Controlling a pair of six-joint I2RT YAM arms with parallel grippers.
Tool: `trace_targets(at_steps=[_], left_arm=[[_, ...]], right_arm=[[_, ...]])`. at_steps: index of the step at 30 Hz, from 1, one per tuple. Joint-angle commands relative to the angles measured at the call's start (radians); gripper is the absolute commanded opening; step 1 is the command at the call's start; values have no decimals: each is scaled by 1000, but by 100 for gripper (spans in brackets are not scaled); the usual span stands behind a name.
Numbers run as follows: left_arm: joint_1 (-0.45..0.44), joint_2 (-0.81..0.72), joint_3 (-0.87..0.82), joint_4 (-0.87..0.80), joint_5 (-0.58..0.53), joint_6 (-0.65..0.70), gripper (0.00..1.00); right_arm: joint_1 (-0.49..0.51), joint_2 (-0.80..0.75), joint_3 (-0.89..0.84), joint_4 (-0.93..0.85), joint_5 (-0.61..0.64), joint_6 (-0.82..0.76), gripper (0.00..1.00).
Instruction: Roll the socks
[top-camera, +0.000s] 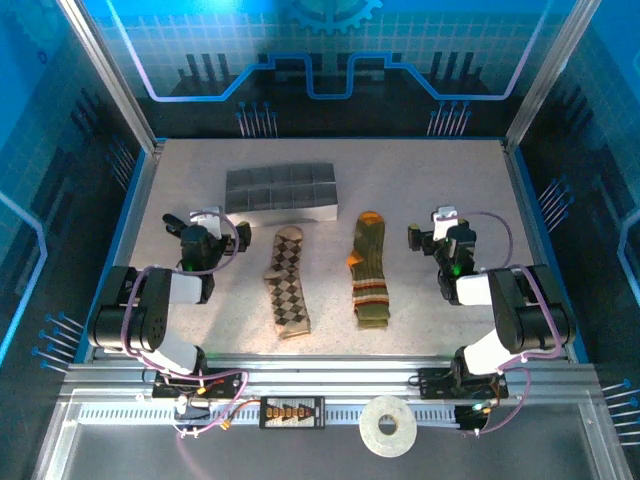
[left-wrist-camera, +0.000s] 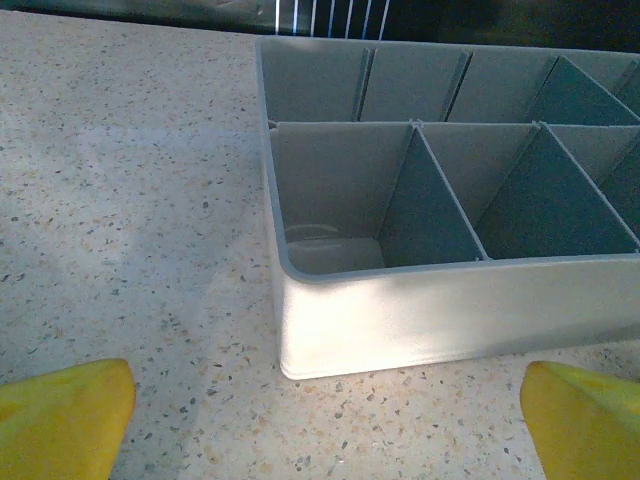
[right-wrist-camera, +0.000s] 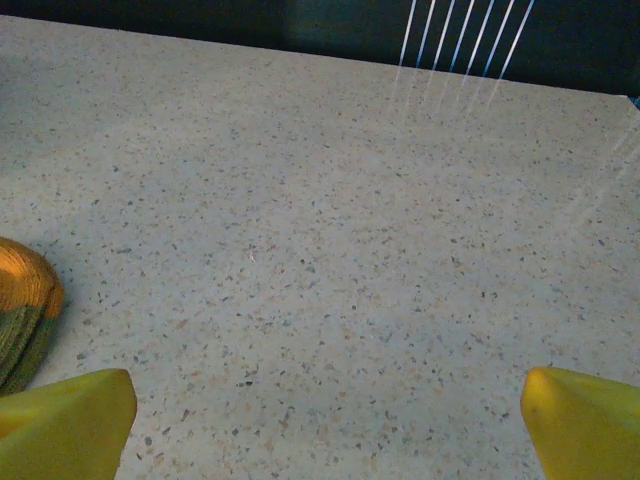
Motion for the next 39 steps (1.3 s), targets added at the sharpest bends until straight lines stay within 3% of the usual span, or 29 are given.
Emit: trace_targets(at_steps=[1, 29, 35, 39], left_arm=[[-1, 13, 19, 32, 19, 19, 99], [-1, 13, 19, 31, 19, 19, 99], [-4, -10, 7, 35, 11, 22, 99], [-17, -106, 28, -84, -34, 23, 99]], right_arm=[[11, 9, 19, 32, -6, 9, 100], [10, 8, 21, 27, -12, 11, 100], [13, 5, -73, 207, 51, 27, 100], [30, -12, -117, 280, 101, 21, 100]])
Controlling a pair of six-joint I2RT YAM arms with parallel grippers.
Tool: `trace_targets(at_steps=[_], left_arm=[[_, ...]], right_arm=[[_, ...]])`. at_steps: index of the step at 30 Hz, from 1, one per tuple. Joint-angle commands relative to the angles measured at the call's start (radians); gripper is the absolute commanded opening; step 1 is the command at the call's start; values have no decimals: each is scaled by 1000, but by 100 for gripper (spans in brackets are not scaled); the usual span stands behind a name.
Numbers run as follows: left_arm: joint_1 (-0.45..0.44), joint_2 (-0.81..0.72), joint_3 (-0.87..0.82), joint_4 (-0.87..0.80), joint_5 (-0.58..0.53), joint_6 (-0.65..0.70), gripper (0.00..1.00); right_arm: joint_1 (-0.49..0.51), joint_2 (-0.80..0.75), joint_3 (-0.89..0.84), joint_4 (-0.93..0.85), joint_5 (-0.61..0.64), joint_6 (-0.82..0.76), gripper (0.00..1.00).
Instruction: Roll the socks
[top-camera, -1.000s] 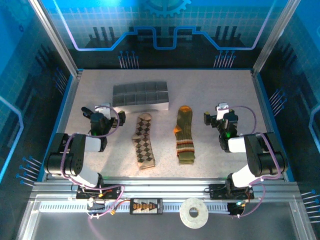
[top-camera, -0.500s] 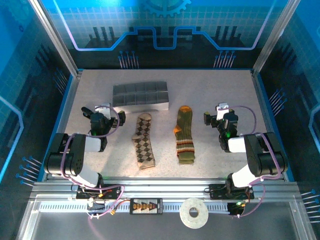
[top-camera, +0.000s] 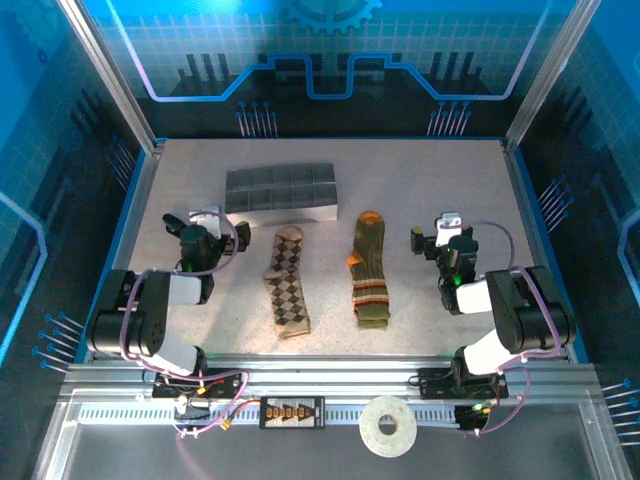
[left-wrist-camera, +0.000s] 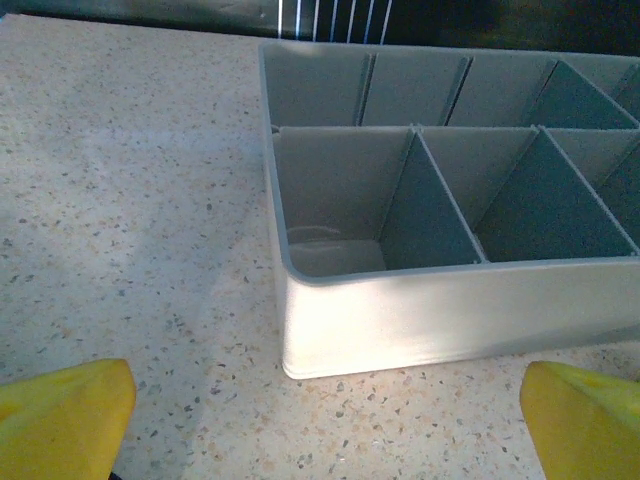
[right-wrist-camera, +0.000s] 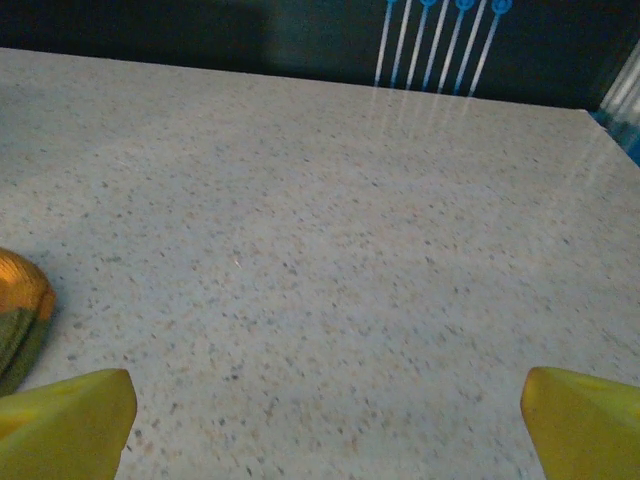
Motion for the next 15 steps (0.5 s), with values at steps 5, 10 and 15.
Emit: trace_targets(at_steps=[5, 10, 15], left_arm=[[-38, -181, 28, -129, -74, 38, 99], [-86, -359, 84, -263, -213, -24, 99], [-209, -453, 273, -528, -438, -112, 99]], right_arm=[[81, -81, -11, 56, 164, -30, 100], [121, -265, 43, -153, 258, -51, 100], [206, -408, 249, -224, 272, -279, 100]])
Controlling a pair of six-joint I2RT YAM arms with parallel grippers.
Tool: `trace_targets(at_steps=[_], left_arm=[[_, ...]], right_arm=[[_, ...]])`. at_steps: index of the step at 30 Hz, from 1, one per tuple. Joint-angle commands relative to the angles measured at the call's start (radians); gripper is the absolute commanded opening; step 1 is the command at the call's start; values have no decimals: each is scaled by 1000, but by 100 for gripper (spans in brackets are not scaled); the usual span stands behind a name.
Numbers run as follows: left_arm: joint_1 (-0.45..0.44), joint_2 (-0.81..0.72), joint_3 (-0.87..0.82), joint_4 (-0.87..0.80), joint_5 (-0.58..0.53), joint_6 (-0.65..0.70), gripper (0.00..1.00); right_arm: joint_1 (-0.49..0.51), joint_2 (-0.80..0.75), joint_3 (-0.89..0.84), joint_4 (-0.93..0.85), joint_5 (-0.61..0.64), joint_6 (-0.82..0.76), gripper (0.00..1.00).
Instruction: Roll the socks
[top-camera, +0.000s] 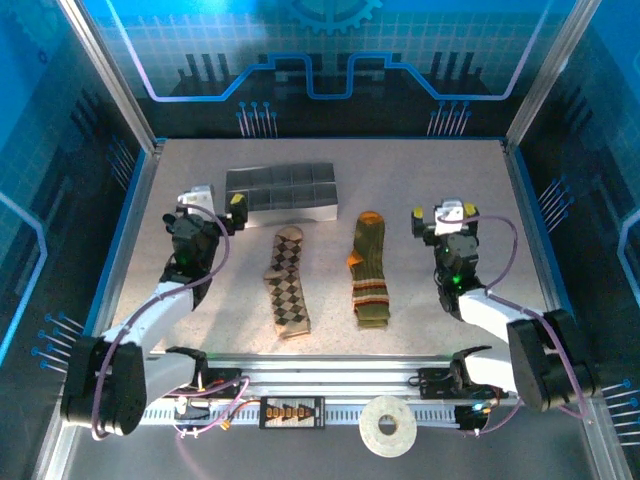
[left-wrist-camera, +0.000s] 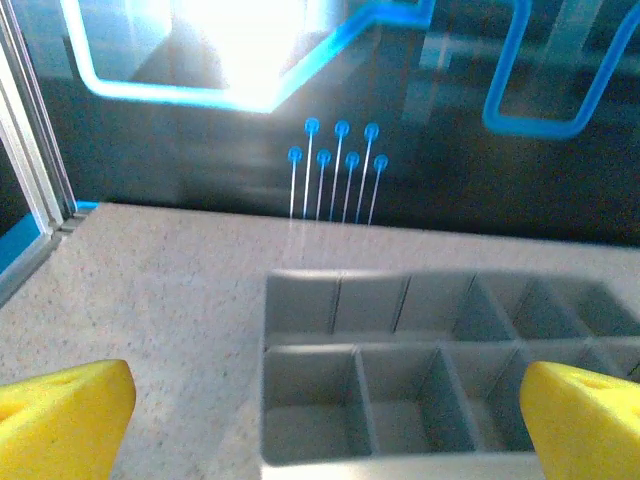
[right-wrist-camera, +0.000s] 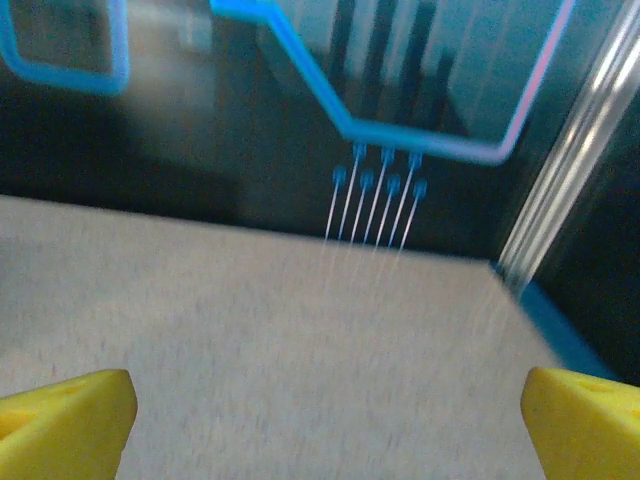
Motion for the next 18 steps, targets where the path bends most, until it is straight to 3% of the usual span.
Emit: trace_targets(at_steps=[1, 2, 3, 4, 6, 7, 8, 9, 10, 11, 15, 18], left_arm=[[-61, -59, 195, -349, -243, -184, 99], [-57, -54, 299, -559, -264, -330, 99], [-34, -35, 435, -825, -196, -447, 99], [-6, -9, 561, -1001, -68, -447, 99], [14, 23, 613, -1061, -11, -591, 99], [47, 27, 603, -1036, 100, -642, 99], [82, 32, 589, -1000, 218, -699, 99], [87, 39, 592, -1015, 241, -749, 99], [83, 44, 604, -1038, 250, -770, 99], [76, 47, 615, -1063, 264, -774, 99], [42, 37, 622, -1191, 311, -779, 99], [-1, 15, 583, -1278, 362, -785, 91]], right_arm=[[68, -91, 217, -91, 52, -167, 100], [79, -102, 292, -138, 77, -147, 100], [83, -110, 382, -227, 132, -54, 100], [80, -114, 495, -393, 206, 118, 100], [57, -135, 699, -902, 204, 512, 100], [25, -137, 728, -1006, 146, 624, 100], [-37, -138, 721, -1018, -24, 717, 100], [-100, -138, 698, -969, -241, 761, 100], [-129, -138, 680, -925, -358, 785, 100], [-128, -138, 689, -944, -375, 797, 100], [-23, -87, 843, -1200, -277, 617, 100], [131, -78, 867, -1264, -210, 422, 100]])
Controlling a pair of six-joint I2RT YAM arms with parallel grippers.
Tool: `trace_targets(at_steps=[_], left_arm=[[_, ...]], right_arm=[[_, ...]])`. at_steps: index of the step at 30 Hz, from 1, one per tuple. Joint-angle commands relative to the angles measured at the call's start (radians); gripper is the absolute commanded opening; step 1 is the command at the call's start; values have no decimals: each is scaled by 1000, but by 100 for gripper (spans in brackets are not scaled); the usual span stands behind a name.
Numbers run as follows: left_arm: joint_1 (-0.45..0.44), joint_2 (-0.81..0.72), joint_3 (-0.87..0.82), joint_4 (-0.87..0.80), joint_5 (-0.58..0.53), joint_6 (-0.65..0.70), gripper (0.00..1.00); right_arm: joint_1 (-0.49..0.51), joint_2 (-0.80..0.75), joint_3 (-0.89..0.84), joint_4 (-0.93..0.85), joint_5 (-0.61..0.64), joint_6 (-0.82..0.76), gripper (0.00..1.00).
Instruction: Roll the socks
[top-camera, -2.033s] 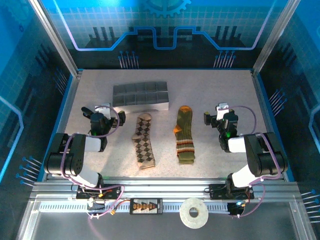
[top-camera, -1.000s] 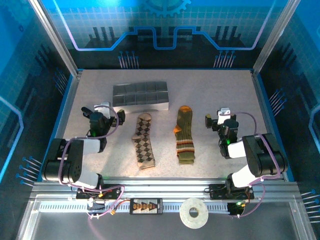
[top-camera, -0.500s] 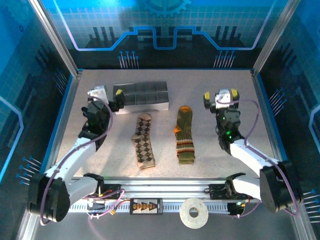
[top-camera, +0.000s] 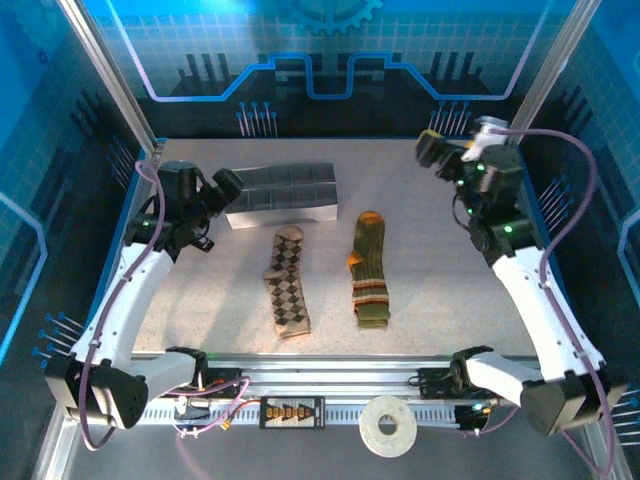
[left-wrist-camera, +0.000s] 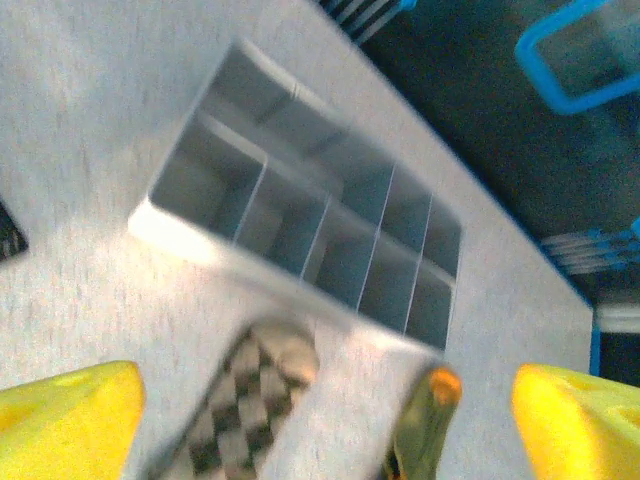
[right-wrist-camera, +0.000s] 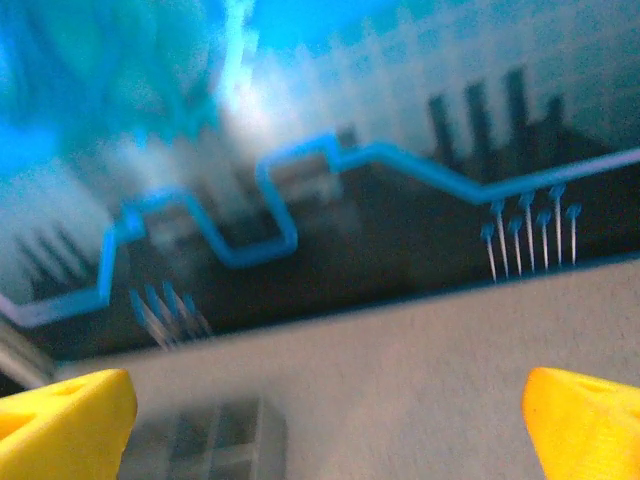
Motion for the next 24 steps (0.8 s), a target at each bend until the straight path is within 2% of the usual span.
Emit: trace_targets(at_steps=[1, 6, 9, 11, 15, 18, 24], left_arm=[[-45, -43, -43, -193, 111, -65, 90], [-131, -101, -205, -235, 209, -190, 76], [-195, -121, -293, -235, 221, -258, 65], [-219, -119, -364, -206, 257, -308, 57], [-235, -118, -503, -107, 320, -417, 48], [-237, -110, -555, -50, 343, -471, 41], [-246, -44, -579, -2, 381, -485, 37]], right_arm=[[169, -5, 35, -203, 42, -190, 100], [513, -5, -102, -191, 165, -403, 100], [693, -33, -284, -69, 134, -542, 98], [773, -67, -423, 34, 76, -633, 97], [836, -90, -586, 165, -47, -756, 98], [874, -13, -617, 173, -70, -829, 96], [940, 132, -620, 283, -88, -972, 94]])
